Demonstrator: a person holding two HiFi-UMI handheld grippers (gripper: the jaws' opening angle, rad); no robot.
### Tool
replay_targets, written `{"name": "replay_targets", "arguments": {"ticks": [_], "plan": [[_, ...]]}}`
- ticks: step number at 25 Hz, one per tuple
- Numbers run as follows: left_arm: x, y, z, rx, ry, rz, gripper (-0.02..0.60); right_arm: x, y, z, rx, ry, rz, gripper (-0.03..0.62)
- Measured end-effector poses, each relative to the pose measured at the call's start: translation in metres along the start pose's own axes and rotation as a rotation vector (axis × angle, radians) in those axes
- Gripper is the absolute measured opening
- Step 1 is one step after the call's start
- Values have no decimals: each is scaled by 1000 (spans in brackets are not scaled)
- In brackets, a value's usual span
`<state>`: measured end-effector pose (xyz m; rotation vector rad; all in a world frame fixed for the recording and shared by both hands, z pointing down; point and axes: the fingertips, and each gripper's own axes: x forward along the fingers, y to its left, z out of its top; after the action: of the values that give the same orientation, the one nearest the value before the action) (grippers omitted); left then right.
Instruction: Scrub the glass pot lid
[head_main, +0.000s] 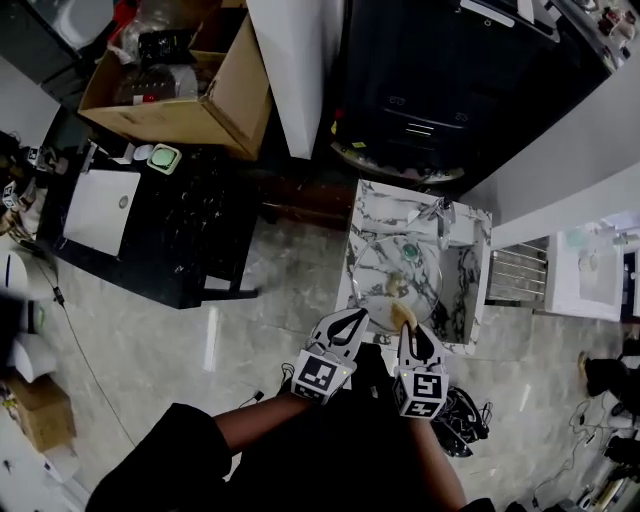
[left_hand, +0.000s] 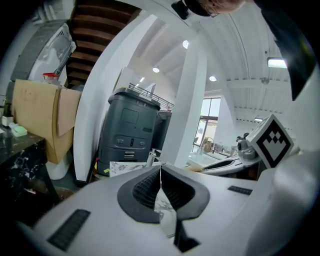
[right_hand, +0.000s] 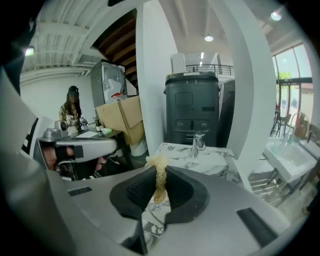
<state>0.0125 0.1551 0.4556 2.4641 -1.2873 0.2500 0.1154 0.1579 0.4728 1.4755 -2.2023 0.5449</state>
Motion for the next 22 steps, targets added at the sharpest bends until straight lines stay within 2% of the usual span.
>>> {"name": "replay_targets", "arguments": {"ticks": [2,3,6,8,13,18,22], "plan": [[7,-4,1,13,-1,23,17,12,-13,-13,77,21,41,63],[9,-7,5,29,-10,35,17,18,-18,-20,82,38,59,63],[16,-11,14,61,-35,78,18,36,-26,-37,24,101,124,63],[23,-11,12,69,-20,114,17,47,-33,-48,4,140,160,63],[28,-3,12,44,-12,237,18,69,-48,-72,-26,208,206,63],[33,4,-1,-4,4,235,18,92,-53,-88,-74,272,181,63],[38,25,-12,-38,29,242,18,112,-49,-108,-83,374,200,63]]}}
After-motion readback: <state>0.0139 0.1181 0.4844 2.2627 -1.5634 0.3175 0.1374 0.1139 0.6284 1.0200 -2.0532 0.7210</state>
